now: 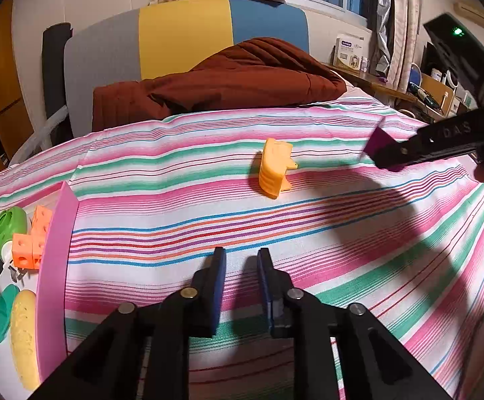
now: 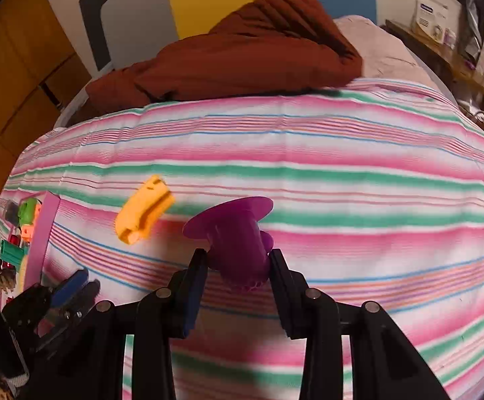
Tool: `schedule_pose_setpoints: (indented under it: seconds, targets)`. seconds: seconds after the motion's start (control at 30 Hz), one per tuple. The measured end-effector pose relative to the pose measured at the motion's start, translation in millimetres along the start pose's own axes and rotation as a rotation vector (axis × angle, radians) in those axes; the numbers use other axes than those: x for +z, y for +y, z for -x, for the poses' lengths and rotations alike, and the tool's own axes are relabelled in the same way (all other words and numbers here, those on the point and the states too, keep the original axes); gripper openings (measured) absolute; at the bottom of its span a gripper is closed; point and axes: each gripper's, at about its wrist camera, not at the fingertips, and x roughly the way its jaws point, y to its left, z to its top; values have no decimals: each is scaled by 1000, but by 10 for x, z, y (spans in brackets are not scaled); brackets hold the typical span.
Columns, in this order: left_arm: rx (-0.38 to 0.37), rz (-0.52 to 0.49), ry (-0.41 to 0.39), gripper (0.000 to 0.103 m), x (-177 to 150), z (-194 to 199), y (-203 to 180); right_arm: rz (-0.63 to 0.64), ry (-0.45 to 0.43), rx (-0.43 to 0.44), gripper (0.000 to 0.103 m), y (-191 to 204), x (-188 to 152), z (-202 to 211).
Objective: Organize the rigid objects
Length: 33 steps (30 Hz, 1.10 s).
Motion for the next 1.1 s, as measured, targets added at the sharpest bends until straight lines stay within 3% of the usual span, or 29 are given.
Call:
schedule_pose_setpoints:
  seconds: [0.1, 0.13, 0.17, 0.33, 0.63, 0.8, 0.87, 0.93, 1.1]
  targets:
    - [10, -3, 0, 47, -1, -4, -4, 47, -2, -77, 37, 8, -23, 61]
    - [23, 0, 5, 70, -1, -13, -2, 60, -2, -86, 37, 21, -20, 70]
    - [34, 12, 17, 76, 0, -37, 20, 69, -3, -94, 37, 19, -19, 91]
    - [-2, 103, 38, 79, -13, -75, 198, 82, -5, -103, 37, 54, 7, 74]
    - [14, 95, 34, 79, -31, -56, 177, 34, 66, -66, 38, -21, -15, -31]
    - [14, 93, 34, 79, -24, -59, 178, -59, -71, 43, 40, -126, 70, 234]
    - [11, 95, 35, 79, -23, -66, 183, -72, -101, 39, 40, -145, 78, 282]
    - [10, 96, 34, 79, -22, -67, 184, -79, -97, 12, 40, -166, 71, 282]
    - [17, 91, 35, 79, -21, -62, 174, -85, -45, 41, 40, -70, 22, 138]
